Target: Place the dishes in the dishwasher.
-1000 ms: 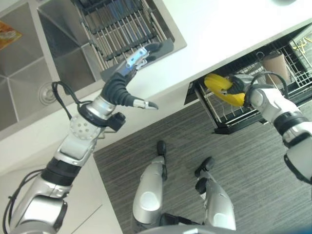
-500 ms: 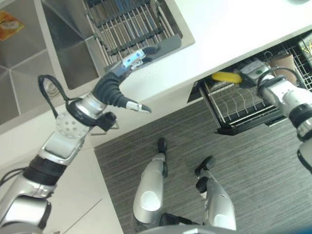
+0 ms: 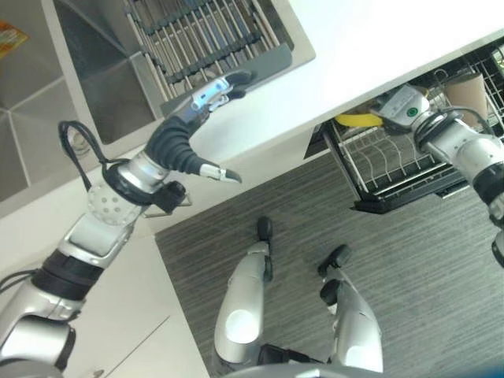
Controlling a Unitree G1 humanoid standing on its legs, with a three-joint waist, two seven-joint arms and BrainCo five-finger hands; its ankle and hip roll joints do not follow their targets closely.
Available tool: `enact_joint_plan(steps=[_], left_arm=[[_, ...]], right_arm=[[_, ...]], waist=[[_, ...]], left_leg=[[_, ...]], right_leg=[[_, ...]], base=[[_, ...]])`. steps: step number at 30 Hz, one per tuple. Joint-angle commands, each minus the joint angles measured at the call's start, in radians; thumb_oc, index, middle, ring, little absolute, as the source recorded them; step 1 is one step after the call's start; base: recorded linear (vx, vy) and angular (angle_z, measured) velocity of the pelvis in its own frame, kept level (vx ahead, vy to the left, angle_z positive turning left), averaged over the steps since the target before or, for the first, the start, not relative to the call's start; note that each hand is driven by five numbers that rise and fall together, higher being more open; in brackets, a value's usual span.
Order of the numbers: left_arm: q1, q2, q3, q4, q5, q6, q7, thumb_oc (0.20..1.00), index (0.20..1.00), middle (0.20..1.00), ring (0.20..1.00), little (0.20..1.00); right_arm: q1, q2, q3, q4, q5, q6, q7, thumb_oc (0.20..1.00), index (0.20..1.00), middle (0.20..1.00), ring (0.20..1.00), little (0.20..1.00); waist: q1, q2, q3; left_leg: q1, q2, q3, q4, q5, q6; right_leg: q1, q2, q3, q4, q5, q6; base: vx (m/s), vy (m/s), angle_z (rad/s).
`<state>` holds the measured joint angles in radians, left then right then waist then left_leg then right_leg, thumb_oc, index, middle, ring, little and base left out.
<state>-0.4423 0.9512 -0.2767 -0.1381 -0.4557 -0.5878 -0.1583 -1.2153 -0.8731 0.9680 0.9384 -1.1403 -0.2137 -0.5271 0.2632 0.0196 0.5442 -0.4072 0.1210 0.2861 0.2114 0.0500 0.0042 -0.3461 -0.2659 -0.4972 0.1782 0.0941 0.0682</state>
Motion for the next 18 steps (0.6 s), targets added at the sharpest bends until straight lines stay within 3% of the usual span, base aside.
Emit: enact_joint_plan(steps=[1,3,5,9,15,17,18], left_arm=[[-0.031,0.006,-0.024,-0.030,-0.048,-0.079,0.014,1.000,1.000,1.000,1.000,1.000],[-0.043,-0.004,-0.031,-0.029,-0.053,-0.078,0.035,1.000,1.000,1.000,1.000,1.000],[-0.044,-0.005,-0.033,-0.027,-0.054,-0.082,0.038,1.000,1.000,1.000,1.000,1.000],[-0.046,-0.018,-0.046,-0.028,-0.042,-0.100,0.055,1.000,1.000,1.000,1.000,1.000],[-0.047,-0.013,-0.058,-0.032,-0.031,-0.109,0.093,1.000,1.000,1.000,1.000,1.000],[-0.061,-0.003,-0.065,-0.030,-0.043,-0.107,0.100,1.000,1.000,1.000,1.000,1.000],[-0.062,0.002,-0.063,-0.035,-0.050,-0.103,0.099,1.000,1.000,1.000,1.000,1.000]], right_arm=[[-0.148,-0.060,0.047,0.012,-0.020,0.037,-0.125,0.200,0.200,0.200,0.200,0.200],[-0.153,-0.042,0.013,0.034,-0.031,0.125,-0.238,0.200,0.200,0.200,0.200,0.200],[-0.158,-0.035,0.003,0.041,-0.032,0.148,-0.254,0.200,0.200,0.200,0.200,0.200],[-0.171,-0.051,-0.036,0.053,-0.030,0.274,-0.338,0.200,0.200,0.200,0.200,0.200],[-0.168,-0.071,-0.049,0.067,0.052,0.346,-0.354,0.200,0.200,0.200,0.200,0.200],[-0.179,-0.071,-0.054,0.101,0.099,0.348,-0.352,0.200,0.200,0.200,0.200,0.200],[-0.182,-0.073,-0.056,0.106,0.119,0.316,-0.319,0.200,0.200,0.200,0.200,0.200]], waist=[[0.023,0.030,-0.024],[0.027,0.047,-0.024],[0.028,0.052,-0.024],[0.024,0.076,-0.024],[0.017,0.091,-0.024],[0.017,0.097,-0.024],[0.016,0.098,-0.024]], left_leg=[[-0.021,0.000,-0.089,-0.005,-0.025,-0.040],[-0.046,-0.007,-0.095,-0.001,-0.022,-0.041],[-0.051,-0.009,-0.098,0.001,-0.023,-0.041],[-0.097,-0.013,-0.100,0.008,-0.019,-0.044],[-0.127,-0.013,-0.098,0.011,-0.017,-0.045],[-0.137,-0.014,-0.103,0.010,-0.017,-0.047],[-0.142,-0.015,-0.107,0.009,-0.016,-0.048]], right_leg=[[-0.058,-0.086,0.041,0.150,-0.032,0.142],[-0.078,-0.094,0.039,0.154,-0.029,0.142],[-0.084,-0.096,0.040,0.156,-0.028,0.142],[-0.127,-0.109,0.041,0.167,-0.028,0.137],[-0.162,-0.117,0.048,0.177,-0.029,0.135],[-0.172,-0.118,0.051,0.177,-0.031,0.133],[-0.178,-0.115,0.054,0.177,-0.032,0.133]], base=[[0.00,0.039,0.00],[0.01,0.039,0.01],[0.00,0.017,0.00],[0.00,0.051,0.01],[0.00,0.027,0.00],[0.00,0.000,0.00],[0.00,0.000,0.00]])
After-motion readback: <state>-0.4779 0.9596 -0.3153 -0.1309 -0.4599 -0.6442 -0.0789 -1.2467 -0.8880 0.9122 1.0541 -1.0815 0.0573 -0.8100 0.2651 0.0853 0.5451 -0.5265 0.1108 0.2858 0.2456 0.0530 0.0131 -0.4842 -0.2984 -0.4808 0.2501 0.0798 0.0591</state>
